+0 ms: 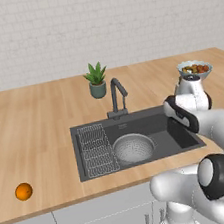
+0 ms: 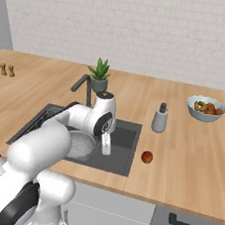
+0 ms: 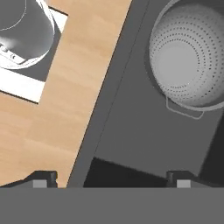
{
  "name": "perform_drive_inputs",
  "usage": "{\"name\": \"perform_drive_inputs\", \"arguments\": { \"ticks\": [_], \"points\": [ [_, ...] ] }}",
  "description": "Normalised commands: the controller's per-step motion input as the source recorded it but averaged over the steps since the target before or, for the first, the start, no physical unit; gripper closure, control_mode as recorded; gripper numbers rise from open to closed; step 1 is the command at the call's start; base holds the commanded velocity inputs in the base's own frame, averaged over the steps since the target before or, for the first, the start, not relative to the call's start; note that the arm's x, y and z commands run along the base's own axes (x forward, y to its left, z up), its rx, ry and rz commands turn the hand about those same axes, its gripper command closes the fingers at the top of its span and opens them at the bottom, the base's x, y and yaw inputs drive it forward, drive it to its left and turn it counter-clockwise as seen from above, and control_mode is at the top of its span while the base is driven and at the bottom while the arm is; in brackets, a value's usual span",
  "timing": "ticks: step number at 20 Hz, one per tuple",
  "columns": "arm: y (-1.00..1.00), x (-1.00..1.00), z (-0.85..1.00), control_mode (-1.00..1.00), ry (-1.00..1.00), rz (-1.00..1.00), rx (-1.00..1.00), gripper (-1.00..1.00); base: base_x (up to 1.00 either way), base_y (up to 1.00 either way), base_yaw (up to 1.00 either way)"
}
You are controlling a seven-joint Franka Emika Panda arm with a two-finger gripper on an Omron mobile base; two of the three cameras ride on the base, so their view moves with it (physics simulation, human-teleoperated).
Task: Put the colander in the sink, put the apple, orange in the colander, and turn on the sink faucet and pour water over the colander.
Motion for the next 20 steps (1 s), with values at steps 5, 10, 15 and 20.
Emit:
{"name": "perform_drive_inputs", "arguments": {
  "ticks": [5,10,15,20],
  "points": [
    [-0.51,-0.16,0.24,-1.0,0.18,-0.67,0.03,-1.0,0.0,0.0,0.0],
    [-0.44,-0.03,0.11,-1.0,0.21,-0.82,0.09,-1.0,0.0,0.0,0.0],
    [-0.36,0.0,0.02,-1.0,0.09,-0.87,0.05,-1.0,0.0,0.0,0.0],
    [-0.13,0.08,0.0,-1.0,-0.04,-0.89,-0.07,-1.0,0.0,0.0,0.0]
  ]
}}
